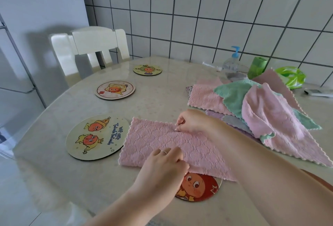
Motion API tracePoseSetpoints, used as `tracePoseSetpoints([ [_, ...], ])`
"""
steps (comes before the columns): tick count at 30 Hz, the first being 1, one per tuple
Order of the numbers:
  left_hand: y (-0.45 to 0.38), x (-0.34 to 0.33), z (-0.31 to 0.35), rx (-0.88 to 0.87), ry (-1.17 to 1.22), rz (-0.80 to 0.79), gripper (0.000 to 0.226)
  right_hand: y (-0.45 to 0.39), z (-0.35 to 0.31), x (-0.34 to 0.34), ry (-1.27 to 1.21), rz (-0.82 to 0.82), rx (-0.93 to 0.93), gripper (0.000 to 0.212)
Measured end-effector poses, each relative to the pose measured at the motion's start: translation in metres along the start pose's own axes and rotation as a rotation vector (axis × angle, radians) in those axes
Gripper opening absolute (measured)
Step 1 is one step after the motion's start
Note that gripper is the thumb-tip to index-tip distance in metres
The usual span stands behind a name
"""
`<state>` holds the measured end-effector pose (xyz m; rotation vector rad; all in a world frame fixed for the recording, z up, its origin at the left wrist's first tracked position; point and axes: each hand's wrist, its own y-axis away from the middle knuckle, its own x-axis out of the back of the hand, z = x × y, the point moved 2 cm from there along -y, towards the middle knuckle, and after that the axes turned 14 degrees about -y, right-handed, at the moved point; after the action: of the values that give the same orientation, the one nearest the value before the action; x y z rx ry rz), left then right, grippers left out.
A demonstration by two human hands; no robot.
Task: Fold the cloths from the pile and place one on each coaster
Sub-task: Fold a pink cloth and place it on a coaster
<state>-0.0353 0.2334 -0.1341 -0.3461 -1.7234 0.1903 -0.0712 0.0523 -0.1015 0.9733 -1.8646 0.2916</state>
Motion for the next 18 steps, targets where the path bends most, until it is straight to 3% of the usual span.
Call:
tracePoseSetpoints([
  [6, 0.001, 0.002, -0.003, 0.092, 0.082, 0.041, 0.015, 0.003, -0.001, 0.008, 0.040, -0.049, 0.039, 0.029],
  [9, 0.008, 0.004, -0.012, 0.172, 0.181, 0.088, 0.011, 0.005, 0.005, 0.016, -0.020, -0.008, 0.058, 0.019],
  [13, 0.016, 0.009, -0.027, 0.340, 0.300, 0.031, 0.011, 0.011, 0.011, 0.032, -0.161, 0.034, 0.067, 0.012],
  [18, 0.006, 0.005, -0.042, 0.698, 0.938, 0.007, 0.017, 0.019, 0.021, 0.043, -0.493, 0.114, 0.092, 0.019],
])
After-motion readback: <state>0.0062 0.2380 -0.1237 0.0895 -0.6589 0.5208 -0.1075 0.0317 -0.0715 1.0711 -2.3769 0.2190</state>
